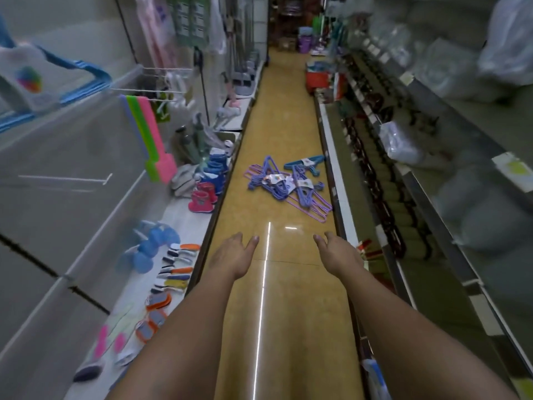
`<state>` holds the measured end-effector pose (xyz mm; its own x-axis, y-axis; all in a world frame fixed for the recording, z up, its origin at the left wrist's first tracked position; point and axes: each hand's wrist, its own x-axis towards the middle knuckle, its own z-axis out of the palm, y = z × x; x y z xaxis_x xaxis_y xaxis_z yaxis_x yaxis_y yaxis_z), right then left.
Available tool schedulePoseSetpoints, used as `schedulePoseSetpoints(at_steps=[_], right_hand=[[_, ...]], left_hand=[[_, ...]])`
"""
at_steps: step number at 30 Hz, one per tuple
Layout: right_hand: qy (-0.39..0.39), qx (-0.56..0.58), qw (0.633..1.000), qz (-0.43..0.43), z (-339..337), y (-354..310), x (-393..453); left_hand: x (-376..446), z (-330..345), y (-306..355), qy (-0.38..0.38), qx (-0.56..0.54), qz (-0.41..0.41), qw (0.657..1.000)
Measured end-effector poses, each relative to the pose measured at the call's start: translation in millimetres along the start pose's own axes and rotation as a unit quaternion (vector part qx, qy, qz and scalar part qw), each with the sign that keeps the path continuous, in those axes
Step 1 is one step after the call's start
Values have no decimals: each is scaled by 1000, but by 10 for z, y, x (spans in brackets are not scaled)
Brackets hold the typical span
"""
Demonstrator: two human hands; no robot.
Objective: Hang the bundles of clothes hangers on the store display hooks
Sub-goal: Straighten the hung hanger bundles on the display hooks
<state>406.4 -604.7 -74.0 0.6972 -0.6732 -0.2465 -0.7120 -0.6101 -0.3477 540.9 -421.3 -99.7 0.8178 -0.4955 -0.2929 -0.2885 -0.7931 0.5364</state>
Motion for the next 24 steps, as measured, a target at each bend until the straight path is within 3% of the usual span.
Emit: schedulePoseSetpoints(at_steps=[14,24], right_hand=[[-1,26,995,93,24,139,1219],[9,56,993,102,-407,433,2940]], left_hand=[[1428,96,365,-62,32,38,997],[2954,121,1347,-54,47,46,996]])
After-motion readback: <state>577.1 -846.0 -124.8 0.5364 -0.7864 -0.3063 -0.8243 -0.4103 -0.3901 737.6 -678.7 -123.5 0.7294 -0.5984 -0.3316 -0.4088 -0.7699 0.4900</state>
